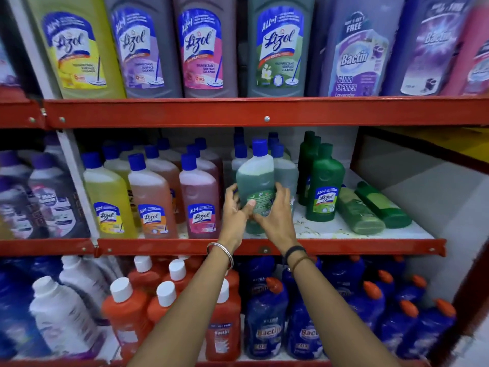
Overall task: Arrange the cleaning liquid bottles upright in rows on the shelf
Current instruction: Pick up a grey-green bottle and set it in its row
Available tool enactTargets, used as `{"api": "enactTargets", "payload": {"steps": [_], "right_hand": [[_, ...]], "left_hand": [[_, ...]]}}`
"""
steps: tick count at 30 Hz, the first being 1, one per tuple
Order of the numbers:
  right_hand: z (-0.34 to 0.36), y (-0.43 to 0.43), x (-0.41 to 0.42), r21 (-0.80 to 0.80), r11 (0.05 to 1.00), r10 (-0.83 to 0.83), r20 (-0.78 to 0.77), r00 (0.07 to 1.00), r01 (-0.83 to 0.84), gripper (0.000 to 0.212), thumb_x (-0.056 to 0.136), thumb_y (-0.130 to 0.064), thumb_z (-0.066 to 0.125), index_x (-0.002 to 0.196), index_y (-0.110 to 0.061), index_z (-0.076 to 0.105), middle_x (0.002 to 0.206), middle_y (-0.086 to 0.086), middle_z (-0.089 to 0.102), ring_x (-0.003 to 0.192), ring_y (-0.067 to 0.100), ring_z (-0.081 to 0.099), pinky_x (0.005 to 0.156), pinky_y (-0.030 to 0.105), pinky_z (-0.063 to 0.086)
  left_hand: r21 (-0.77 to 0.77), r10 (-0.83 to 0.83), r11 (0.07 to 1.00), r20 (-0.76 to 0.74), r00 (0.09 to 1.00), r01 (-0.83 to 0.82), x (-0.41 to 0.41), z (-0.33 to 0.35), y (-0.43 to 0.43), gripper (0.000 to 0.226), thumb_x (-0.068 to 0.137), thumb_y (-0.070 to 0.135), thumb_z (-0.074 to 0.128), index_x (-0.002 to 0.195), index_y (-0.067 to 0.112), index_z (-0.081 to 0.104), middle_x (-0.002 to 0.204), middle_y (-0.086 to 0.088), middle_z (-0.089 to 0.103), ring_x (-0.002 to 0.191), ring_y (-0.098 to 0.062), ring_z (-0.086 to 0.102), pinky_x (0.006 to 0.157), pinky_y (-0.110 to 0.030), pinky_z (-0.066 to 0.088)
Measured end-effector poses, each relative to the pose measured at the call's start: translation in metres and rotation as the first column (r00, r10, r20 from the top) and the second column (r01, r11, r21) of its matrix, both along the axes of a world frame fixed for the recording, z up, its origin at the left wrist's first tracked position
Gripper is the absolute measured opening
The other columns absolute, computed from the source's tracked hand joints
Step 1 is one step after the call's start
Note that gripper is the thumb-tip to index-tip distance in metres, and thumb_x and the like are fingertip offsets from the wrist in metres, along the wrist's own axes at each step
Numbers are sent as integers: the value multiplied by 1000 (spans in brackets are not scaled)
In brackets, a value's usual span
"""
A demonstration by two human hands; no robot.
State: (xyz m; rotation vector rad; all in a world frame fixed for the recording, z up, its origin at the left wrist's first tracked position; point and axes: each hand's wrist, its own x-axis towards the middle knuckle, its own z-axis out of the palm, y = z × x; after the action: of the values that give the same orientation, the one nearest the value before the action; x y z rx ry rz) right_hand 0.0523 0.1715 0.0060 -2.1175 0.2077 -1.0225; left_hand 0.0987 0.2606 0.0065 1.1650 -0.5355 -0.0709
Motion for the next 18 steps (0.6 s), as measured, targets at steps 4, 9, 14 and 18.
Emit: {"api": "enactTargets", "payload": {"steps": [4,9,14,18], "right_hand": [[-14,2,7,41,999,7,-13,1000,-6,82,73,-24,75,137,-7,28,133,9,36,119,12,37,94,11,28],[-30,0,10,88,996,26,-30,999,-23,82,72,-16,76,138,-7,29,135,10,35,122,13,38,89,1,26],[-39,-3,5,76,997,-6,-52,999,10,83,76,-13,73,142,-8,23,141,9,30,126,16,37,93,5,26],[-49,4,-1,99,995,-30,-24,999,32,66,91,-21,55,146,-11,21,140,10,29,128,18,36,100,13,27]], "left_hand": [[26,0,1000,-20,1000,1,7,-11,-1,52,87,-8,49,132,12,33,118,-2,55,99,-8,57,71,-18,57],[42,-5,999,-47,999,7,13,-27,-3,52,88,-7,49,134,11,32,127,-10,53,101,-11,57,76,-22,58],[89,-34,995,-9,999,35,15,-29,-7,50,88,-2,50,133,13,35,127,-8,55,104,-8,58,71,-17,55],[113,0,994,13,1000,-2,11,-34,-8,35,90,3,51,122,16,45,117,-5,60,103,-13,60,78,-14,54]]}}
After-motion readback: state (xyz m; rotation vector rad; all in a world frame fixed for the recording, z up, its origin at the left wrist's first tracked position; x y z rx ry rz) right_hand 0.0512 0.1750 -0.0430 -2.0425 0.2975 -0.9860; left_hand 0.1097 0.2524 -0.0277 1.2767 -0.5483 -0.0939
